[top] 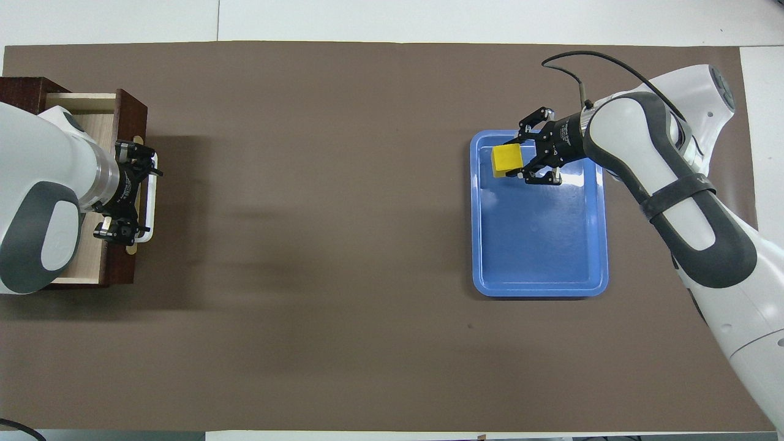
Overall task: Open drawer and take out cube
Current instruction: 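Lower the cube into the blue tray and open the right gripper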
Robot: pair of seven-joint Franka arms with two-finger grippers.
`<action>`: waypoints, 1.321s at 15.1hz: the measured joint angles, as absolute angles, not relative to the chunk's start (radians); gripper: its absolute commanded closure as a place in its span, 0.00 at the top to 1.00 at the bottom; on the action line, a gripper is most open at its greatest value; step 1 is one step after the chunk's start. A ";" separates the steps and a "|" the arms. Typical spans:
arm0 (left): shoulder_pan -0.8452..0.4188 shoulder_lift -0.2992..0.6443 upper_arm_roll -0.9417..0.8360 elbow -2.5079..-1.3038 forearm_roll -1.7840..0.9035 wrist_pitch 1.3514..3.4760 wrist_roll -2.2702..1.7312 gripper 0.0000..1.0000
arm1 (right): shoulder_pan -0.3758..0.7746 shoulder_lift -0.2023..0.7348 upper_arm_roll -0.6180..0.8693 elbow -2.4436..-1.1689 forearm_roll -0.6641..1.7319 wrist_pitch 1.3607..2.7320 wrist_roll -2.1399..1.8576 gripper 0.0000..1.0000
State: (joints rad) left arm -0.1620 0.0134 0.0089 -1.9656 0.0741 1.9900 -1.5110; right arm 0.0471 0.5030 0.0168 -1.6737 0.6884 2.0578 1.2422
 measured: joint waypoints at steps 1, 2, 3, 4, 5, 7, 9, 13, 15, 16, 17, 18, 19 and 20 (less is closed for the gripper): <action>-0.162 0.015 0.009 -1.967 0.075 1.997 -1.511 1.00 | 0.047 0.503 0.017 -1.682 0.688 2.065 1.241 0.00; -0.161 0.017 0.010 -1.969 0.075 2.008 -1.511 1.00 | 0.048 0.503 0.017 -1.690 0.688 2.066 1.236 0.00; -0.160 0.018 0.012 -1.970 0.076 2.015 -1.511 1.00 | 0.048 0.503 0.017 -1.696 0.688 2.066 1.226 0.00; -0.155 0.021 0.013 -1.970 0.078 2.024 -1.510 1.00 | 0.049 0.503 0.017 -1.704 0.688 2.069 1.217 0.00; -0.147 0.025 0.013 -1.971 0.079 2.032 -1.508 1.00 | 0.049 0.503 0.018 -1.713 0.688 2.078 1.210 0.00; -0.132 0.033 0.014 -1.971 0.079 2.048 -1.497 1.00 | 0.051 0.502 0.019 -1.730 0.688 2.092 1.202 0.00; -0.116 0.036 0.014 -1.971 0.080 2.052 -1.477 1.00 | 0.051 0.500 0.021 -1.743 0.689 2.093 1.184 0.00; -0.083 0.036 0.013 -1.972 0.080 2.053 -1.424 1.00 | 0.051 0.491 0.021 -1.767 0.720 2.103 1.154 0.04; -0.074 0.036 0.010 -1.975 0.076 2.055 -1.412 1.00 | 0.051 0.487 0.021 -1.774 0.723 2.104 1.151 0.28; -0.072 0.036 0.008 -1.976 0.074 2.057 -1.409 1.00 | 0.051 0.484 0.021 -1.778 0.723 2.104 1.151 0.64; -0.069 0.036 0.007 -1.976 0.071 2.058 -1.405 1.00 | 0.051 0.482 0.021 -1.782 0.723 2.104 1.151 0.80; -0.066 0.035 0.006 -1.976 0.067 2.058 -1.403 1.00 | 0.051 0.480 0.021 -1.785 0.723 2.106 1.150 0.85; -0.058 0.035 0.004 -1.976 0.065 2.060 -1.401 1.00 | 0.051 0.480 0.021 -1.787 0.723 2.107 1.150 0.91; -0.047 0.035 0.002 -1.976 0.066 2.063 -1.397 1.00 | 0.051 0.480 0.021 -1.789 0.723 2.109 1.150 0.93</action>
